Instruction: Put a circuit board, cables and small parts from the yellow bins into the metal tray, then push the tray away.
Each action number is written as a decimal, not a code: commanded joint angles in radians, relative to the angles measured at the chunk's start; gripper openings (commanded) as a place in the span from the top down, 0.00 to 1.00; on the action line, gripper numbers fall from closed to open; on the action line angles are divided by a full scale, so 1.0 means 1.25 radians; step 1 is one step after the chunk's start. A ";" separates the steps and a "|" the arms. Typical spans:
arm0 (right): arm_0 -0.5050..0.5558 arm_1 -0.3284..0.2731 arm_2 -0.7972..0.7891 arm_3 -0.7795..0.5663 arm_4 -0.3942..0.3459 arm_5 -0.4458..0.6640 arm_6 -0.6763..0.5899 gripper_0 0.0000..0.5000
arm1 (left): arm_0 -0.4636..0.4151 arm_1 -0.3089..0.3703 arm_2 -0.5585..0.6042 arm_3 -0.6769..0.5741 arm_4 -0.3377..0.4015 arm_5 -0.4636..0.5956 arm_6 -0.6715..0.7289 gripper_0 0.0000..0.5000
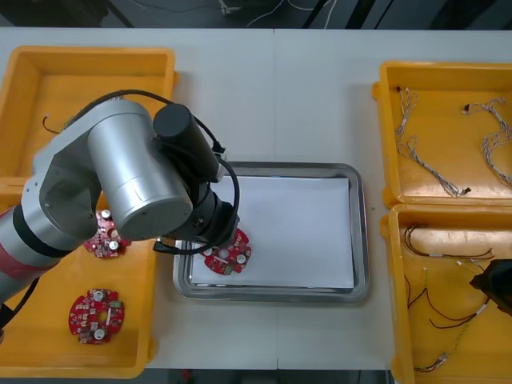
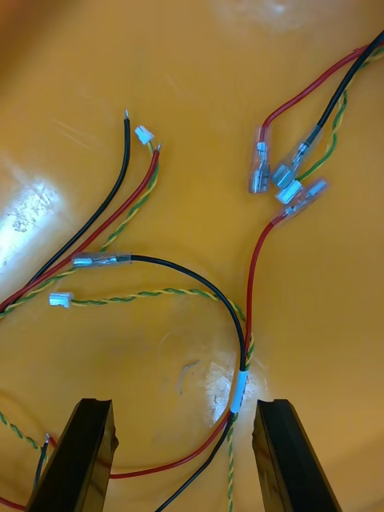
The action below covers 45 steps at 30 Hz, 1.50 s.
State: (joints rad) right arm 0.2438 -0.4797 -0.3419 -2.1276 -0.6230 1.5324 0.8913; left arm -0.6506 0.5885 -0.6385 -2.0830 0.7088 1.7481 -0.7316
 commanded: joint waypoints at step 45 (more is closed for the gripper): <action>0.044 0.006 0.044 0.091 0.019 -0.099 -0.009 0.00 | -0.183 0.154 0.393 0.334 0.110 0.137 -0.257 0.00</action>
State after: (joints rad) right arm 0.2877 -0.4794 -0.3041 -2.0170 -0.6047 1.4238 0.8914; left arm -0.8326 0.7388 -0.1844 -1.6833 0.8702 1.9115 -0.9826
